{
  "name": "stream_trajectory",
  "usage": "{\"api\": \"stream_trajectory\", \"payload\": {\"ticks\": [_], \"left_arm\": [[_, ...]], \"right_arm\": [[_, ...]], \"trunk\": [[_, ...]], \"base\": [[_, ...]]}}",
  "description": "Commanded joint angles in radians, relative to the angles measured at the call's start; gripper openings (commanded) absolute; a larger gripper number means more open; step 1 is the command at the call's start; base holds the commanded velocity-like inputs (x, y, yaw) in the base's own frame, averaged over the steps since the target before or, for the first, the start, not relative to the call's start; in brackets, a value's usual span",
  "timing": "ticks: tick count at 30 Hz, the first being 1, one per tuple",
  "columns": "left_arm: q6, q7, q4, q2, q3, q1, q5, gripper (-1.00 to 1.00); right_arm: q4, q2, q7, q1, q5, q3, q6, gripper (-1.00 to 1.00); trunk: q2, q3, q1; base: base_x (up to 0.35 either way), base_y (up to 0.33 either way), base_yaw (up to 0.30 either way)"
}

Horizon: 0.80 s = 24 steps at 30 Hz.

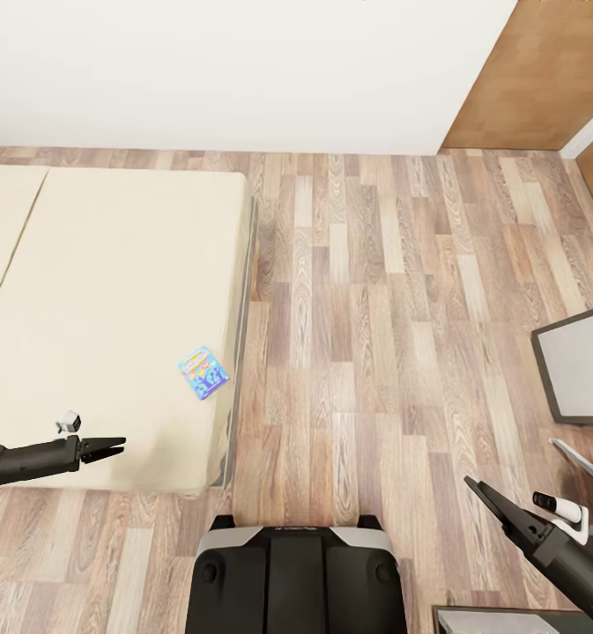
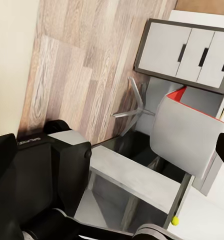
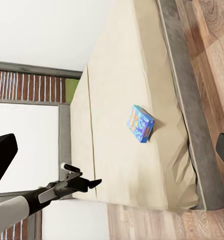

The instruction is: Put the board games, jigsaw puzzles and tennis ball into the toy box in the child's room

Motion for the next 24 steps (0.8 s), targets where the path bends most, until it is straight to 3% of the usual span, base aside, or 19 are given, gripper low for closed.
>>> {"api": "stream_trajectory", "payload": {"ticks": [1, 24], "left_arm": [[0.011, -0.004, 0.000, 0.000, -0.001, 0.000, 0.000, 1.00], [0.004, -0.004, 0.000, -0.001, 0.000, 0.000, 0.002, 1.00]], "right_arm": [[-0.001, 0.000, -0.001, 0.000, -0.005, 0.000, 0.007, 1.00], [-0.001, 0.000, -0.003, 0.000, 0.004, -0.001, 0.005, 1.00]], "trunk": [[-0.001, 0.000, 0.001], [-0.001, 0.001, 0.001]], "base": [[-0.038, 0.000, 0.000], [-0.004, 0.000, 0.000]]}}
